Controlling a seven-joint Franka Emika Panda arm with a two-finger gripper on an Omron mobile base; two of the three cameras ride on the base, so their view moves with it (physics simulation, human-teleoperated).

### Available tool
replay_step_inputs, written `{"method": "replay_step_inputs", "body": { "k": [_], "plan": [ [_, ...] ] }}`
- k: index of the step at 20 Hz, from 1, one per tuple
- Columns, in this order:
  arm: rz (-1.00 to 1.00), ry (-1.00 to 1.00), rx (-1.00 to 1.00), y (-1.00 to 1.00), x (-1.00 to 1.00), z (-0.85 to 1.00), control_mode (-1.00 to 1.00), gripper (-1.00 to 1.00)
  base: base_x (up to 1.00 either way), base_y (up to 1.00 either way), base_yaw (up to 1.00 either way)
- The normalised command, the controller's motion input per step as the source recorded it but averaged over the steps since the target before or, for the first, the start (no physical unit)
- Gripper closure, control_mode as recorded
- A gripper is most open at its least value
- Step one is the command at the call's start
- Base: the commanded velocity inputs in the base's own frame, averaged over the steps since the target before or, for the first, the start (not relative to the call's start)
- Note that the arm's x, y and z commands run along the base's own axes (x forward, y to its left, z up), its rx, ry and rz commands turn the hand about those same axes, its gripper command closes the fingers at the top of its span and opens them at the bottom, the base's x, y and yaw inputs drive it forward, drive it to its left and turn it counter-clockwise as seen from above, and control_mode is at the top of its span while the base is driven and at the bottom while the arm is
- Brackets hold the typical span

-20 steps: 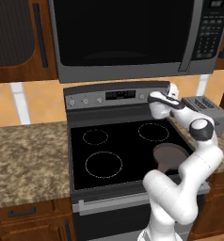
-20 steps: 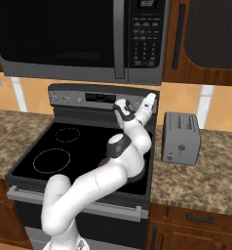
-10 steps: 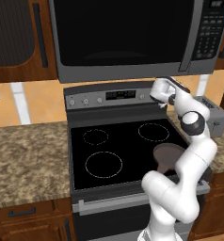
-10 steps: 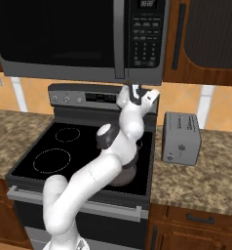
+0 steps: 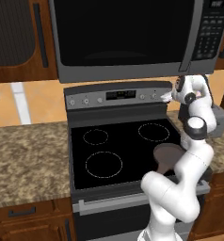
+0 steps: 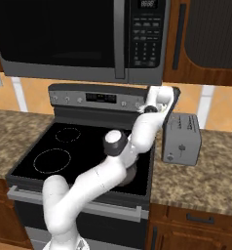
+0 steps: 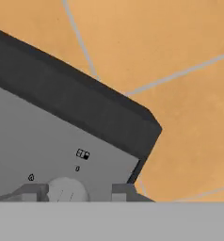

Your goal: Turn off the front right burner of the stove.

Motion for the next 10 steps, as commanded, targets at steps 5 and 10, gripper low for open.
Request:
{"method": "replay_step_inputs", "body": {
  "k": [5,10],
  "plan": [
    [-0.27,0.03,0.88,-1.0,0.0,0.37,-1.0,1.0,0.0,0.0,0.0],
    [-0.29,0.0,0.9,-0.96,0.0,0.47,-1.0,1.0,0.0,0.0,0.0]
  ]
}}
